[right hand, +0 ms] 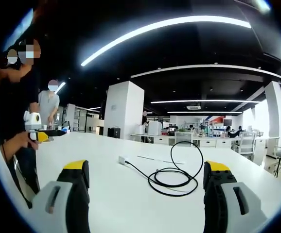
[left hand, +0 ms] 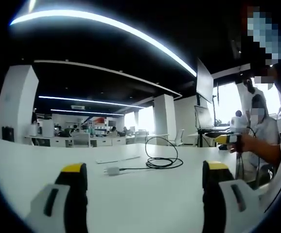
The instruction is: Plug the desk Type‑C cable into the charger adapter.
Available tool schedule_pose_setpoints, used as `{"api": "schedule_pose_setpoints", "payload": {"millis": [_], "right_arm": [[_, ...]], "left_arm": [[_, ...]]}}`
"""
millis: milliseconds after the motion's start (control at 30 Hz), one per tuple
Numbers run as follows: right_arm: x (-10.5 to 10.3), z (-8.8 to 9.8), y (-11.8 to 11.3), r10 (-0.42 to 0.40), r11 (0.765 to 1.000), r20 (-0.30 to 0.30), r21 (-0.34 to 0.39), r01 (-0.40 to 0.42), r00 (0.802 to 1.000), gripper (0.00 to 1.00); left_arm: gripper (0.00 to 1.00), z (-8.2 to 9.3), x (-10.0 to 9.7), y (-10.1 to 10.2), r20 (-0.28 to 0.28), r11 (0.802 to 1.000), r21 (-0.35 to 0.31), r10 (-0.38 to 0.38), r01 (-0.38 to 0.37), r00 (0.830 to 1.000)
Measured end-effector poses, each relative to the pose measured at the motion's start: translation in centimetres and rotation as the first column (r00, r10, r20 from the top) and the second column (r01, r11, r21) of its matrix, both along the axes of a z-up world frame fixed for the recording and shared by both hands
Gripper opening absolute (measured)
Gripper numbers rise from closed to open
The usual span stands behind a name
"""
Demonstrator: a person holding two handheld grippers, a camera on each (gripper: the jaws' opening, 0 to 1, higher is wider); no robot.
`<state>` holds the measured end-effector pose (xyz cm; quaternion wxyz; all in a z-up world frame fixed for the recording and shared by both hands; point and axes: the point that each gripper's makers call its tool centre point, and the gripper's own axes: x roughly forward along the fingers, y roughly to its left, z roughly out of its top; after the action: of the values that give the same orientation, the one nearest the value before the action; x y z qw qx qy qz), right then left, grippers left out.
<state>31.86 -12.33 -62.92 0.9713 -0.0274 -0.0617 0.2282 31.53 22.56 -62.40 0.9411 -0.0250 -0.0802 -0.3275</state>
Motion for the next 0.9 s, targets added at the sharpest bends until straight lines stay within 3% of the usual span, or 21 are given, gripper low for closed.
{"api": "schedule_pose_setpoints", "payload": {"millis": [900], "right_arm": [[0.00, -0.23, 0.47, -0.002, 1.000, 0.010, -0.003, 0.002, 1.000, 1.00]], "left_arm": [[1.00, -0.01, 0.03, 0.08, 0.006, 1.000, -0.012, 0.021, -0.021, 1.000]]}}
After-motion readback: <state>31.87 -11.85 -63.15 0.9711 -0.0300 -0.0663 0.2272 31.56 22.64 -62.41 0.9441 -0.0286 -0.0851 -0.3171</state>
